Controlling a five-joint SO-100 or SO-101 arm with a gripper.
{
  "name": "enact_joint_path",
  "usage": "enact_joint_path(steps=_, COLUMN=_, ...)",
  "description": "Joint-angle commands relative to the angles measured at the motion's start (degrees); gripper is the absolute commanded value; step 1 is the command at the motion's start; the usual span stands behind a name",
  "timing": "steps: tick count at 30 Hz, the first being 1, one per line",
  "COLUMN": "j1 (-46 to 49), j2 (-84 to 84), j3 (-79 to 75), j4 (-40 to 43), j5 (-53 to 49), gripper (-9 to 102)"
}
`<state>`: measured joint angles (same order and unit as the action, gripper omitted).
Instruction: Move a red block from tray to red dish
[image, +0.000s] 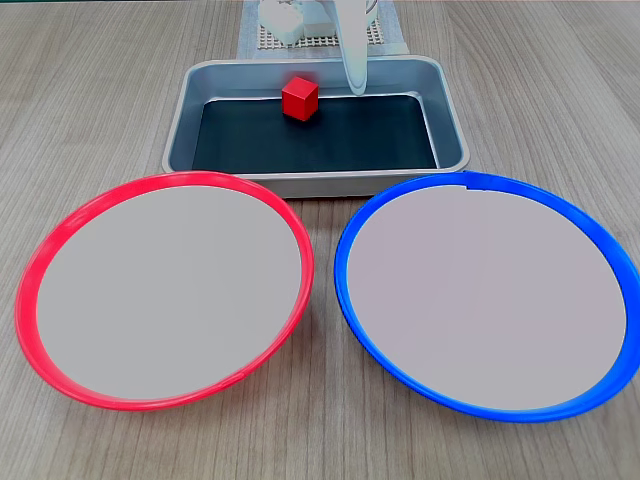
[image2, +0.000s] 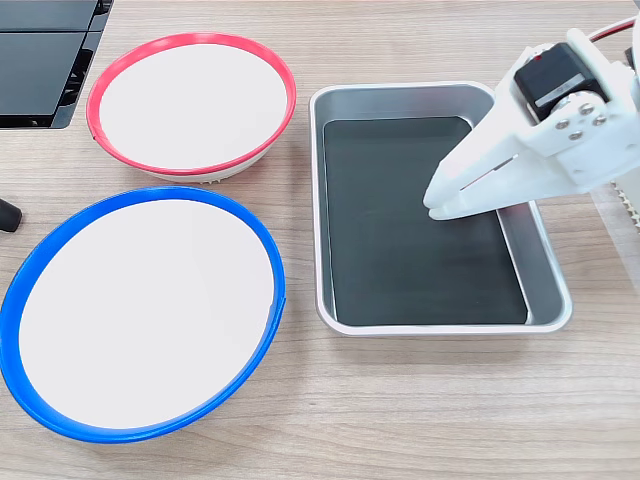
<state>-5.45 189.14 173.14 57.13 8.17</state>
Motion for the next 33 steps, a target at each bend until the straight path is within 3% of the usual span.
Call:
enact_joint_path(steps=1, j1=0.18, j2=1.58, j3=0.09, j4=0.09, j5=0.26, gripper=0)
enact_joint_path(steps=27, j1=1.14, j2=1.32, j3=-0.62, j4=0.88, j5=1.05, gripper=0)
enact_joint_path(steps=29, j1=2.90, j2=-1.67, j3=-8.26, j4=5.45, j5=-5.19, gripper=0)
enact_joint_path(steps=33, j1=3.52, j2=-11.43, j3=-24.79, j4=19.86, j5=-37.97, gripper=0)
